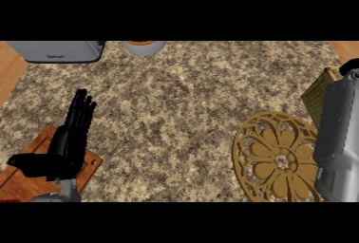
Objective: Pick the eggplant from the placemat and place it in the basket
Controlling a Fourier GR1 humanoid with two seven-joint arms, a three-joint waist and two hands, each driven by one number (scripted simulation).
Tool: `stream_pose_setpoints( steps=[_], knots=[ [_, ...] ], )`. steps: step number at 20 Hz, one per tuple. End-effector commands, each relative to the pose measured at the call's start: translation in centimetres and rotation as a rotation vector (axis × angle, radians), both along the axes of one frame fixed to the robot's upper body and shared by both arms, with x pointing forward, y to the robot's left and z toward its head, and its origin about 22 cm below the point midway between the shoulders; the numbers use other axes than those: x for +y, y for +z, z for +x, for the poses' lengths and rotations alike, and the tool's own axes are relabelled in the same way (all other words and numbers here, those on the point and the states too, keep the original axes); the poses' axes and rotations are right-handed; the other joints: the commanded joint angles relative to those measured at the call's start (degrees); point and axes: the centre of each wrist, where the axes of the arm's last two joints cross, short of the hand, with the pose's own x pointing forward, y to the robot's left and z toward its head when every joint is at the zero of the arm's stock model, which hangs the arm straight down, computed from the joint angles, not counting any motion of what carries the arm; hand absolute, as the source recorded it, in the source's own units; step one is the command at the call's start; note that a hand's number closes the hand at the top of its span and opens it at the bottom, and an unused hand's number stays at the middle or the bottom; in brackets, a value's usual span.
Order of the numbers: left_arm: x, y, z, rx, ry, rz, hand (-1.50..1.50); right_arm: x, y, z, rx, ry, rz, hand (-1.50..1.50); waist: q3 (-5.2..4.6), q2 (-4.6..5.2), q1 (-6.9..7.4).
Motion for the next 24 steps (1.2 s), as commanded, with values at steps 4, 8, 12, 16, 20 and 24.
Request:
stream_pose_setpoints(
  steps=[4,8,12,16,20,24],
  knots=[
    [1.4,-0.8,-0.5,-0.001,-0.020,0.005,0.00,-1.4,-1.0,-1.5,-0.046,-0.115,0.061,1.50,0.00,0.07,0.29],
    [0.9,-1.7,-1.7,0.018,-0.014,0.000,0.00,-3.9,-3.4,-3.9,-0.098,-0.112,0.082,1.50,0.02,0.06,0.18],
    [-0.7,-0.7,-0.5,-0.010,0.000,0.001,0.00,-4.3,-5.1,-4.9,-0.123,-0.224,0.073,1.50,0.04,0.20,0.27],
    [1.2,0.7,-0.6,0.009,-0.018,0.005,0.00,-5.0,-5.6,-7.1,-0.084,-0.180,0.138,-1.50,0.03,-0.01,0.10],
    [0.3,-0.3,-1.1,0.001,-0.016,0.006,0.00,-4.7,-4.9,-6.1,-0.121,-0.155,0.103,-1.50,0.01,0.08,0.35],
    [0.4,-0.6,0.7,0.006,-0.001,0.007,0.00,-4.5,-5.5,-6.7,-0.199,-0.120,0.040,-1.50,0.01,0.12,0.07]
  ],
)
